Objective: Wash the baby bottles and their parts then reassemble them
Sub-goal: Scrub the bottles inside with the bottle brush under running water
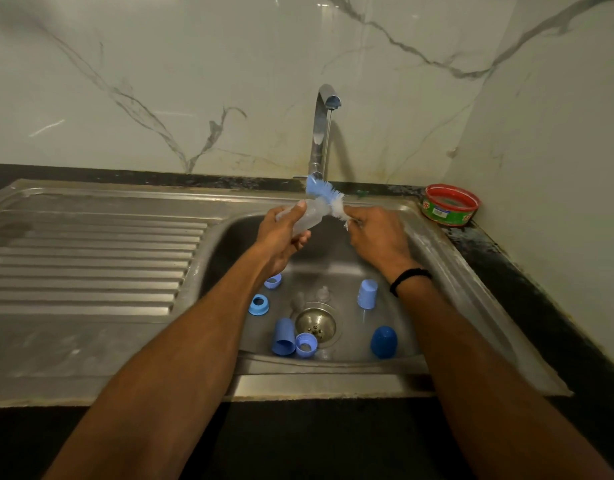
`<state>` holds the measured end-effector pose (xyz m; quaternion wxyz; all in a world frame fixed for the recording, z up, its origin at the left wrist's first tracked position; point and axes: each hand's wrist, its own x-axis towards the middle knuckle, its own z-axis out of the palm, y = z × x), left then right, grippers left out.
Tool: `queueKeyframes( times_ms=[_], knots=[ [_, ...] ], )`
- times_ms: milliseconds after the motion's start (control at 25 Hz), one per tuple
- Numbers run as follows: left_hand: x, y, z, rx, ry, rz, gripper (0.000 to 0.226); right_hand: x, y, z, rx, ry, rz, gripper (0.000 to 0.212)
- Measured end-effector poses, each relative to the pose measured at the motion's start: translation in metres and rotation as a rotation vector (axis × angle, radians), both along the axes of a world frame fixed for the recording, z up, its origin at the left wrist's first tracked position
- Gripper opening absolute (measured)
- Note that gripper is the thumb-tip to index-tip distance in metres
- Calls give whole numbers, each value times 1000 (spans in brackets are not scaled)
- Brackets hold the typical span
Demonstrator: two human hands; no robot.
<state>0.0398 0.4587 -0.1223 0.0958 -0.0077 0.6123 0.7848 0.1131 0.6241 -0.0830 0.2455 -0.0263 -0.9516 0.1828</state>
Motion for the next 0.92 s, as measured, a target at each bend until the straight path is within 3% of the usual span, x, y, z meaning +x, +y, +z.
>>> queueKeyframes(
  times_ms=[120,320,920],
  knots=[
    [3,6,-2,-65,41,53,36,-4,-9,-8,-19,-2,40,37],
    [-2,-1,1,3,7,131,42,-4,-18,-7,41,-54,99,35],
    [7,11,2,-42,95,76,35,0,-21,8,35,-81,10,36]
  ],
)
